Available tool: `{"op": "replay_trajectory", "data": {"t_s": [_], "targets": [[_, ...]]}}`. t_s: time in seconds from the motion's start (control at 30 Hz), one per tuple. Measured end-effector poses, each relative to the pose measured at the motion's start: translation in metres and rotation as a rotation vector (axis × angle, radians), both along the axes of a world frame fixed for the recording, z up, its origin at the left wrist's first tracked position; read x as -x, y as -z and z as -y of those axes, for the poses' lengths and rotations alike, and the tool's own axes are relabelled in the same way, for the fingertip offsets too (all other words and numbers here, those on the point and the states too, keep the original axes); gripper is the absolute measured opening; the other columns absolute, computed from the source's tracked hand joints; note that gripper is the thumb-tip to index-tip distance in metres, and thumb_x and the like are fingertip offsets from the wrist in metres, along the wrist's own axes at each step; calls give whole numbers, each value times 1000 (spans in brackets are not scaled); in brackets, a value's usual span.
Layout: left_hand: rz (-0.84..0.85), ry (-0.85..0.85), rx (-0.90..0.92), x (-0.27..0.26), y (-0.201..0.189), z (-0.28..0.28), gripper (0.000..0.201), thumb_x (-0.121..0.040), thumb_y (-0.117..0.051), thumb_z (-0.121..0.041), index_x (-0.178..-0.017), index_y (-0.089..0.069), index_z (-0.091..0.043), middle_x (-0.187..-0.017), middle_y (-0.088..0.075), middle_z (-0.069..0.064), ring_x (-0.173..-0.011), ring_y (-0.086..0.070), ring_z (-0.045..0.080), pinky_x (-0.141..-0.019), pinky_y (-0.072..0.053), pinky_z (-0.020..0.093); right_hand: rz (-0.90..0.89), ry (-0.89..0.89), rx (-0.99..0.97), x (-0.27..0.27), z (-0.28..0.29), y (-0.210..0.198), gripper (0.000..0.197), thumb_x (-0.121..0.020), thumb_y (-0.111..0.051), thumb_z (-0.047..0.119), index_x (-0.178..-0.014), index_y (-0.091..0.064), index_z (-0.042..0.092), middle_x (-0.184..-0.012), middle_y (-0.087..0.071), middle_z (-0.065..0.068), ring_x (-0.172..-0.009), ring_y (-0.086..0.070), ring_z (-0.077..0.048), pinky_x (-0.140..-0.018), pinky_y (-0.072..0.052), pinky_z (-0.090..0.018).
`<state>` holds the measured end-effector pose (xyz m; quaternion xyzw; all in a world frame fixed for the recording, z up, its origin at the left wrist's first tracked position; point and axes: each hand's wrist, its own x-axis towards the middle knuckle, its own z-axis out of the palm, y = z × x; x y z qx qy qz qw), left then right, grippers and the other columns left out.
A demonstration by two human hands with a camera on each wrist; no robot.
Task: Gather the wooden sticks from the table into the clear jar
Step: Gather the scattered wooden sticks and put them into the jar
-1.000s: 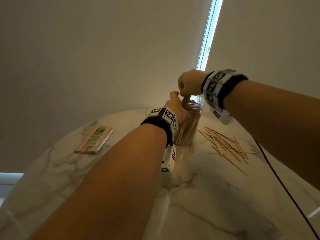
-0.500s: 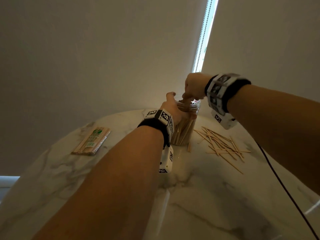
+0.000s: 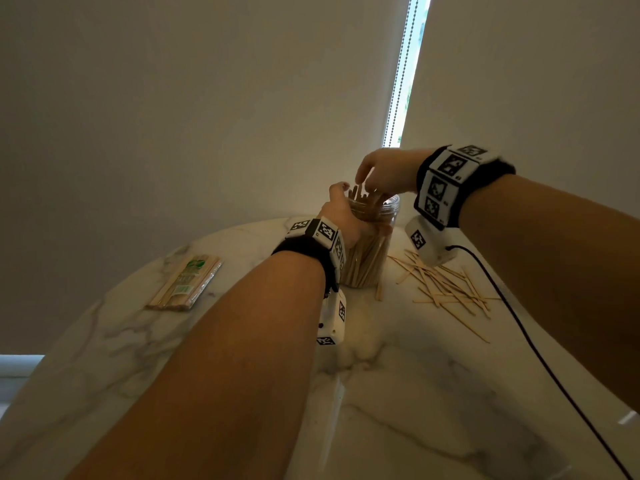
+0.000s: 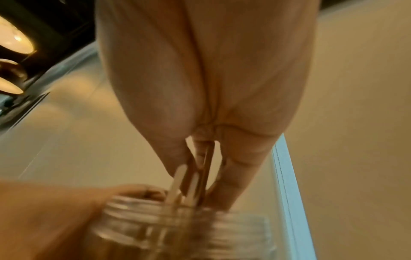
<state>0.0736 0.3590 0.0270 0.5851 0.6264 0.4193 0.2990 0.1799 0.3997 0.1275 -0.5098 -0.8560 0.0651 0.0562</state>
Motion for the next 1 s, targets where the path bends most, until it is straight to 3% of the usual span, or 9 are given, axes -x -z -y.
{"op": "replay_trajectory", "data": {"t_s": [0.23, 0.33, 0.43, 0.57, 0.67, 0.73, 0.87, 0.93, 1.0], "targets": [[-12, 3, 8, 0, -3, 4, 119, -67, -90, -33, -154, -9, -21, -137, -55, 10, -124, -55, 31, -103, -47, 47, 155, -59, -129, 1, 6, 8, 30, -99, -55, 34, -114, -72, 14, -110, -70, -3, -98, -63, -17, -86, -49, -28], [3, -1, 12, 0, -3, 6, 119, -68, -89, -33, -154, -9, -21, -137, -57, 10, -124, -55, 29, -103, -46, 43, 107, -54, -83, -2, 7, 0, 21, -91, -68, 23, -111, -74, 22, -108, -69, 4, -93, -60, -11, -75, -44, -21], [-1, 8, 21, -1, -3, 7, 118, -69, -89, -33, -154, -8, -20, -136, -57, 11, -124, -55, 30, -105, -45, 45, 207, -46, -95, 0, 9, 1, 23, -93, -64, 22, -114, -74, 24, -113, -69, 3, -103, -61, -15, -89, -49, -27], [26, 1, 14, -1, -5, 10, 117, -69, -89, -32, -154, -9, -21, -137, -56, 12, -124, -55, 30, -105, -45, 42, 37, -63, 38, -6, 7, -10, 6, -89, -72, 23, -93, -75, 25, -93, -74, 5, -83, -69, -8, -69, -53, -20], [33, 16, 18, 1, -2, 8, 114, -71, -87, -27, -154, -8, -21, -130, -60, 11, -118, -59, 30, -103, -47, 43, 166, -103, 11, -9, 9, -3, 11, -96, -59, 30, -96, -69, 31, -97, -69, 7, -81, -62, -6, -73, -45, -22], [38, 28, 15, 2, -1, 7, 117, -70, -88, -30, -154, -8, -22, -132, -59, 10, -120, -58, 29, -105, -46, 43, 24, -125, -51, -17, 10, 2, 16, -97, -57, 34, -99, -71, 28, -94, -69, 9, -82, -62, -6, -75, -45, -23], [58, 32, 22, 1, 0, 13, 120, -64, -90, -42, -153, -12, -20, -136, -54, 2, -122, -54, 22, -101, -45, 34, -582, -11, -149, -60, 12, 13, 22, -93, -56, 26, -89, -74, 14, -83, -74, 1, -80, -71, -18, -75, -60, -33], [-3, 22, 62, -2, 0, 20, 107, -64, -86, -54, -148, -32, -16, -129, -58, -3, -118, -57, 20, -96, -47, 32, -593, 117, -130, -87, 9, 34, 23, -94, -54, 22, -86, -73, 11, -85, -75, -6, -77, -71, -21, -75, -60, -36], [-201, 33, 184, -8, -1, 33, 89, -71, -75, -65, -142, -48, -18, -132, -61, 3, -117, -59, 24, -98, -46, 33, -352, 259, 4, -110, 3, 60, 27, -97, -55, 26, -97, -72, 7, -95, -74, -10, -82, -68, -24, -79, -57, -36]]}}
